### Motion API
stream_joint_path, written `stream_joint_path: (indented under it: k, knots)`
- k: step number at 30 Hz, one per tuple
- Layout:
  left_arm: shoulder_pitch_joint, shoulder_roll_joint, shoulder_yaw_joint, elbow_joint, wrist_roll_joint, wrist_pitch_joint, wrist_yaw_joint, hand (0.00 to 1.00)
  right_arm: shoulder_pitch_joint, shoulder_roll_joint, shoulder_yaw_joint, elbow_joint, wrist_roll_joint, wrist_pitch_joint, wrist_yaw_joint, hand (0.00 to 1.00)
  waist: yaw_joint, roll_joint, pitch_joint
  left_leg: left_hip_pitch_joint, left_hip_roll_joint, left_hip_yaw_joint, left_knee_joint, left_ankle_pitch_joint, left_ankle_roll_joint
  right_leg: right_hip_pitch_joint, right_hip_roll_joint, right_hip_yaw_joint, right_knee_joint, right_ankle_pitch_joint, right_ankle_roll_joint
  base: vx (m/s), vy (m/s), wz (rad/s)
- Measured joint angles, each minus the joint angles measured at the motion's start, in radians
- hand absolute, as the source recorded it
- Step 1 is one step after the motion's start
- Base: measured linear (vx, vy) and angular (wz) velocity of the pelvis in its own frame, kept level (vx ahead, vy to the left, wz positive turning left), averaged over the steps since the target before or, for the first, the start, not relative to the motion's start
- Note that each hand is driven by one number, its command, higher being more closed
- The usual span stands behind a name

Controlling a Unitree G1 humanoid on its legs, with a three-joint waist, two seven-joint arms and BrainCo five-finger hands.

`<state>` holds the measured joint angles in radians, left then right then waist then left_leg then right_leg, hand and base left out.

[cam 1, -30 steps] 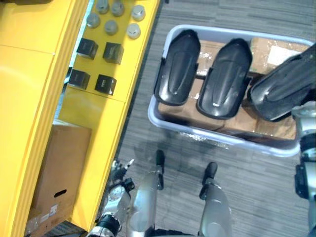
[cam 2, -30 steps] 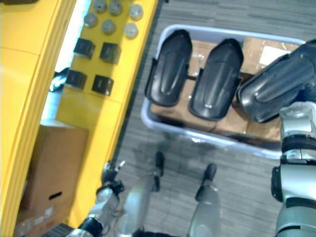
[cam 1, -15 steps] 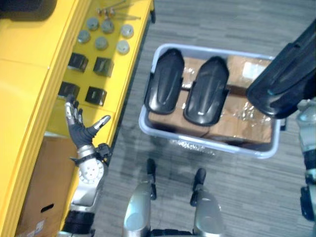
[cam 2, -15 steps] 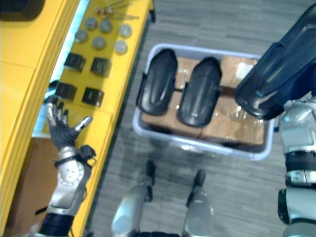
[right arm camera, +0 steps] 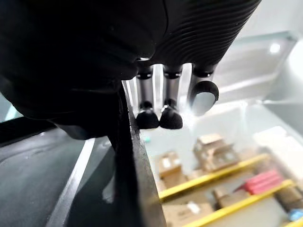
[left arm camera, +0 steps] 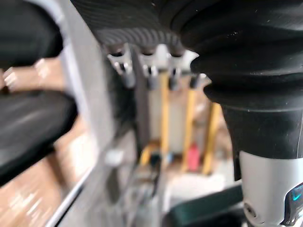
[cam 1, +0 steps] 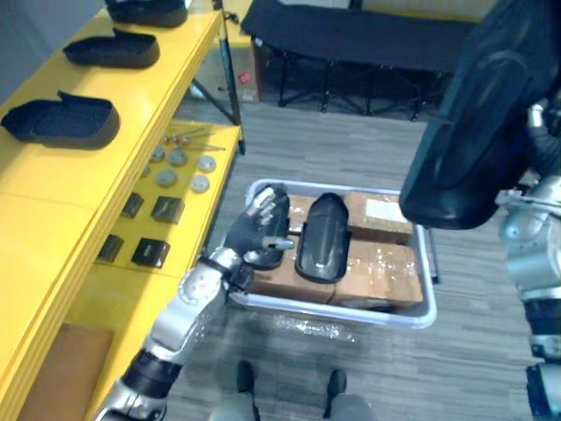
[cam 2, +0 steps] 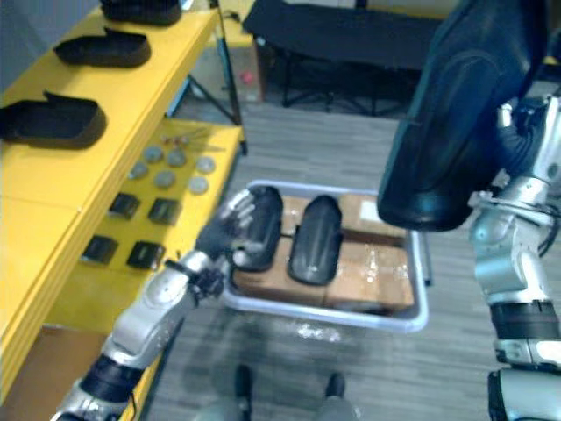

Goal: Walk over and take plastic housings, then place them on the shelf

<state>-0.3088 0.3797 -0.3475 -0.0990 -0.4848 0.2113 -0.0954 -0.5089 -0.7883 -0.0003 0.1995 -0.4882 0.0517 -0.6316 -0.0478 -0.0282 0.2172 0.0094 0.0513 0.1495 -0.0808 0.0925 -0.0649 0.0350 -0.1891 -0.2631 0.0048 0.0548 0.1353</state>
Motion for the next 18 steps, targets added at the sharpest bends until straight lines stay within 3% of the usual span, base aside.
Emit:
stream_joint_path:
  k: [3,6,12,18]
  knots:
    - [-0.051,-0.003,-0.038,0.094,-0.079,0.084,-0.032,0.00,-0.035,0.019,0.034,0.000,-0.019,-0.033,0.029,1.00,-0.016,0.000,-0.020,0.011,0.003,0.022,-0.007,0.002,-0.003,-0.001,0.003,0.016,-0.005,0.001,-0.006,-0.11,-0.001,-0.19]
    - [-0.088,-0.005,-0.067,0.146,-0.129,0.133,-0.041,0.00,-0.044,0.036,0.045,0.000,-0.038,-0.062,0.050,1.00,-0.021,-0.006,-0.036,0.024,0.008,0.027,-0.008,0.006,-0.005,0.007,0.009,0.026,-0.015,0.010,-0.013,-0.07,-0.005,-0.13]
    - [-0.138,-0.019,-0.072,0.201,-0.140,0.147,-0.040,0.00,-0.050,0.060,0.081,0.000,-0.041,-0.112,0.094,1.00,-0.022,-0.025,-0.067,0.026,0.022,0.025,-0.008,0.020,-0.014,0.019,0.027,0.024,-0.036,0.031,-0.024,-0.04,-0.018,-0.01]
    - [-0.181,-0.039,-0.097,0.238,-0.257,0.166,-0.022,0.00,-0.058,0.102,0.133,-0.001,-0.067,-0.136,0.135,1.00,-0.022,-0.029,-0.071,0.026,0.025,0.023,-0.008,0.031,-0.015,0.027,0.034,0.023,-0.051,0.041,-0.028,-0.05,-0.006,0.00]
